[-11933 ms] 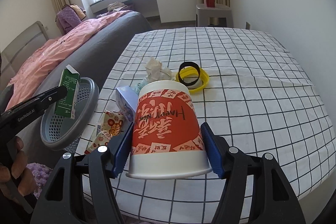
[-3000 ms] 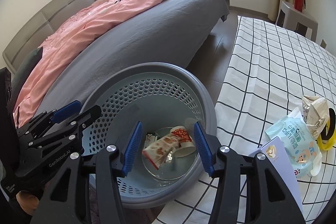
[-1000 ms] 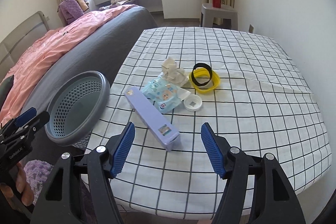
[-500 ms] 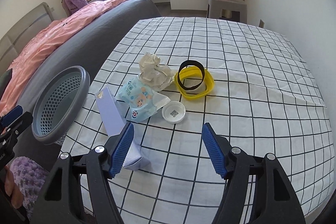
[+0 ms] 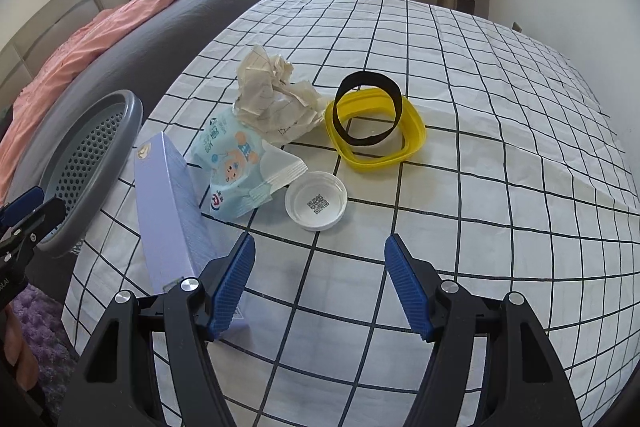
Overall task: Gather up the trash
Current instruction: 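Move both grippers toward the purple tissue box on the bed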
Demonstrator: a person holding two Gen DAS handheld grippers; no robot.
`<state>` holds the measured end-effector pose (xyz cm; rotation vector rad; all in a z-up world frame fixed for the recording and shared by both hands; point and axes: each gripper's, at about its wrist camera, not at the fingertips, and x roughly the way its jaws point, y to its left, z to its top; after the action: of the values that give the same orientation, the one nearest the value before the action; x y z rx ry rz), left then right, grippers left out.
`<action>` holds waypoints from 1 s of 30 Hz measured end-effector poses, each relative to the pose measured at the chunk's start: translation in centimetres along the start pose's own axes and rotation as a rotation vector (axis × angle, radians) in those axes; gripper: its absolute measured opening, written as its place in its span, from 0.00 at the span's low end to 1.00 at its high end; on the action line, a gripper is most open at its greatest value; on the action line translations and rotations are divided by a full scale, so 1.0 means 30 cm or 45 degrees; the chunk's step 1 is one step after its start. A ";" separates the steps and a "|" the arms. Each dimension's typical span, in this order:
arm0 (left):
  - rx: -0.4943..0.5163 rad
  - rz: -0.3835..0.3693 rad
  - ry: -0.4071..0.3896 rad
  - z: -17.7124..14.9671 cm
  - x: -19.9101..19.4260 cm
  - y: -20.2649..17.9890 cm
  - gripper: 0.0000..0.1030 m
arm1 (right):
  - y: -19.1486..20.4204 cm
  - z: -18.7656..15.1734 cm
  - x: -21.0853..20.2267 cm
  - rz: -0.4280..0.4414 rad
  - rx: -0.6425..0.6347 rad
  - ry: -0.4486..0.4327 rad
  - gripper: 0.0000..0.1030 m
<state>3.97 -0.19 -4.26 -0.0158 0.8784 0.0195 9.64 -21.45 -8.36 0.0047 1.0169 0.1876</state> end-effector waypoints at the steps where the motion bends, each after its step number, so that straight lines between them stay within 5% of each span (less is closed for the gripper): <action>1: -0.007 -0.002 0.005 0.001 0.006 0.003 0.69 | -0.005 -0.001 0.005 0.007 0.007 0.005 0.64; 22: -0.032 0.001 0.024 0.025 0.009 0.004 0.69 | 0.216 -0.033 0.005 0.215 -0.146 0.043 0.64; 30: -0.013 -0.057 0.070 0.035 0.019 -0.077 0.69 | 0.119 0.003 -0.050 0.193 -0.036 -0.023 0.64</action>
<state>5.19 -2.46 -4.03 -0.0455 0.9330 -0.0187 8.41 -18.15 -6.72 0.0577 0.9960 0.3400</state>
